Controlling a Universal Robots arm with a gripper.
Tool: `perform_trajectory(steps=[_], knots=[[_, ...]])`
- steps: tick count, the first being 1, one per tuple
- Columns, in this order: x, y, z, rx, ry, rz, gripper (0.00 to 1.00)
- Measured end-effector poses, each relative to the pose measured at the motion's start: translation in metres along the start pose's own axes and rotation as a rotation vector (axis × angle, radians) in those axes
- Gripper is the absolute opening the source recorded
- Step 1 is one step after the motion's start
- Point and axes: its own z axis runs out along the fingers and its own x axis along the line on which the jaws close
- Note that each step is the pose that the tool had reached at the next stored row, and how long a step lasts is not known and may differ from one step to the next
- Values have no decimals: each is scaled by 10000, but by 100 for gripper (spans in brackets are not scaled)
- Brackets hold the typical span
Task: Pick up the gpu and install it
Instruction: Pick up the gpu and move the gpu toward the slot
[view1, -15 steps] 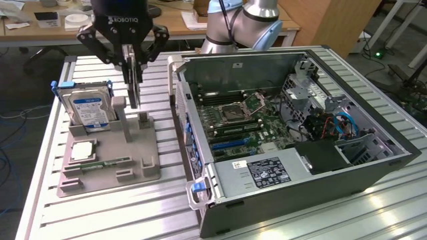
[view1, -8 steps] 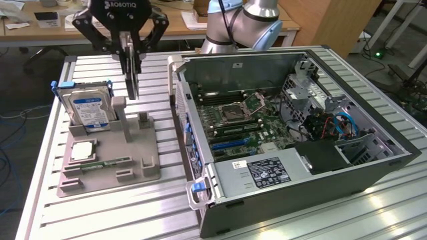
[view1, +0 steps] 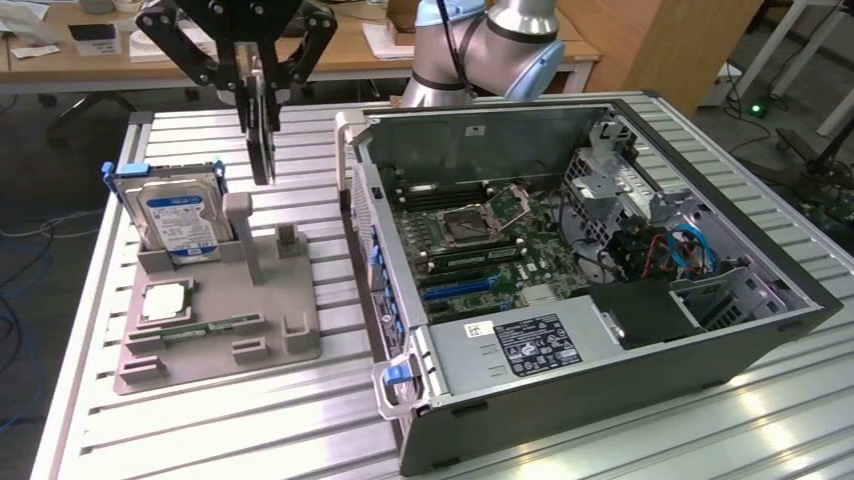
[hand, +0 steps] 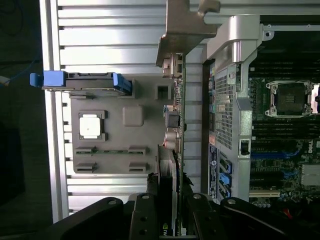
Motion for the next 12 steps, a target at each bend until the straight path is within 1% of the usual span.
perform_trajectory(steps=[3,8,12], knots=[[-37,1,15,3,2,0,27],[-240,8,27,1,0,0,27],[-356,13,30,1,1,0,27]])
